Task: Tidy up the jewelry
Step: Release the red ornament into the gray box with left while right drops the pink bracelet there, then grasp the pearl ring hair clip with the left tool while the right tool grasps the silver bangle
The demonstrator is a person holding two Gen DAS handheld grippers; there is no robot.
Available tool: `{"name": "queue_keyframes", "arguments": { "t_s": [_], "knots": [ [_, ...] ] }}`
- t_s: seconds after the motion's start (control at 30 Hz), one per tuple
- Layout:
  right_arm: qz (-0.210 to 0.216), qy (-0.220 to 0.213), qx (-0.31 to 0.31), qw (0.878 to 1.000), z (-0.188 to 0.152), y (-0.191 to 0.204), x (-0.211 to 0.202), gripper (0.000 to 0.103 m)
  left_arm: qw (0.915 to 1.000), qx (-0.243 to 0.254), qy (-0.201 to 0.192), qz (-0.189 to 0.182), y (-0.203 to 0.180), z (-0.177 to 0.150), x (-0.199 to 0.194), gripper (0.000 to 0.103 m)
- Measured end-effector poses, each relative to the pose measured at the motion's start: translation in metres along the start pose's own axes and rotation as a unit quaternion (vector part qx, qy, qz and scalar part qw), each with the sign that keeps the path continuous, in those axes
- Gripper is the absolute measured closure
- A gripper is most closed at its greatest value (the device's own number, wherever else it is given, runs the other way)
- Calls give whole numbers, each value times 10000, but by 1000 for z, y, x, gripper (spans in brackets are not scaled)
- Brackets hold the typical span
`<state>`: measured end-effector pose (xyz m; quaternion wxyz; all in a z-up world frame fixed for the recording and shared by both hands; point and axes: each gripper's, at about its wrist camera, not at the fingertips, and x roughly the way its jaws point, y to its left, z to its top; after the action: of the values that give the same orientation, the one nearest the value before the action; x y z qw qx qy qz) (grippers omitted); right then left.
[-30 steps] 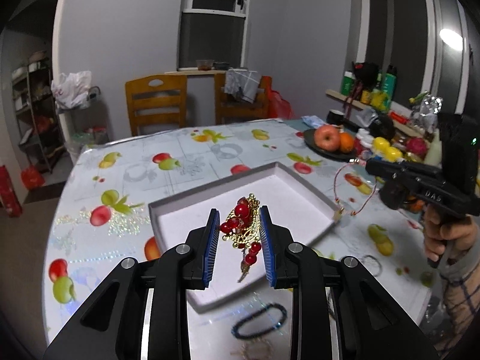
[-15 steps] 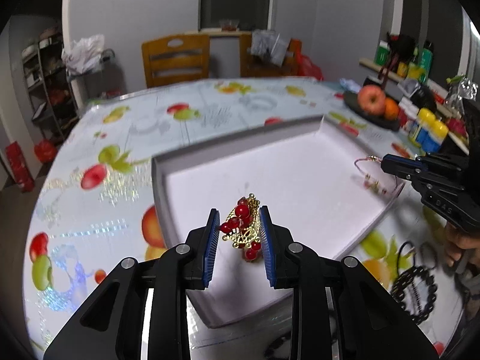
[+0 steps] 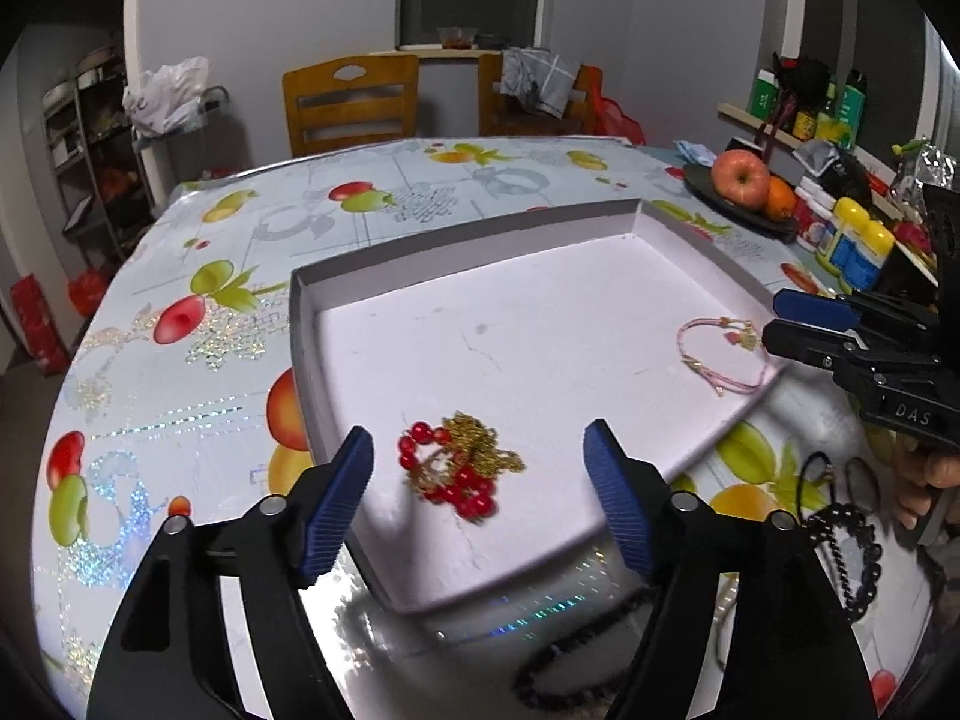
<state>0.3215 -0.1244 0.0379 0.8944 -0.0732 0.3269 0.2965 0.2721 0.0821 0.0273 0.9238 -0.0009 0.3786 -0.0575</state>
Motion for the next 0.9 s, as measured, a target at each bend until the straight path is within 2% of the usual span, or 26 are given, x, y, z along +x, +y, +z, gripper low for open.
{"name": "queue_keyframes", "arguments": {
  "t_s": [0.03,0.1,0.23,0.47,0.83,0.9],
  "knots": [
    [-6,-58,19,10000,-1,1,-5,55,10000,-10,-28,-32,-2,-1,-3,25],
    [-21,-164,46,9999,-3,1,-14,42,10000,-12,-72,-65,-5,-4,-10,23],
    [-10,-358,154,9992,-9,0,-34,35,9998,3,-157,-104,-12,-13,-22,16],
    [-73,-493,335,9982,-27,-5,-61,33,9992,1,-237,-312,-23,-35,-44,14],
    [-129,-286,543,9980,-69,-11,-81,33,9985,118,-48,-531,-35,-69,-54,13],
    [-213,-310,528,9979,-72,-12,-87,29,9985,98,2,-538,-33,-72,-54,13]
  ]
}}
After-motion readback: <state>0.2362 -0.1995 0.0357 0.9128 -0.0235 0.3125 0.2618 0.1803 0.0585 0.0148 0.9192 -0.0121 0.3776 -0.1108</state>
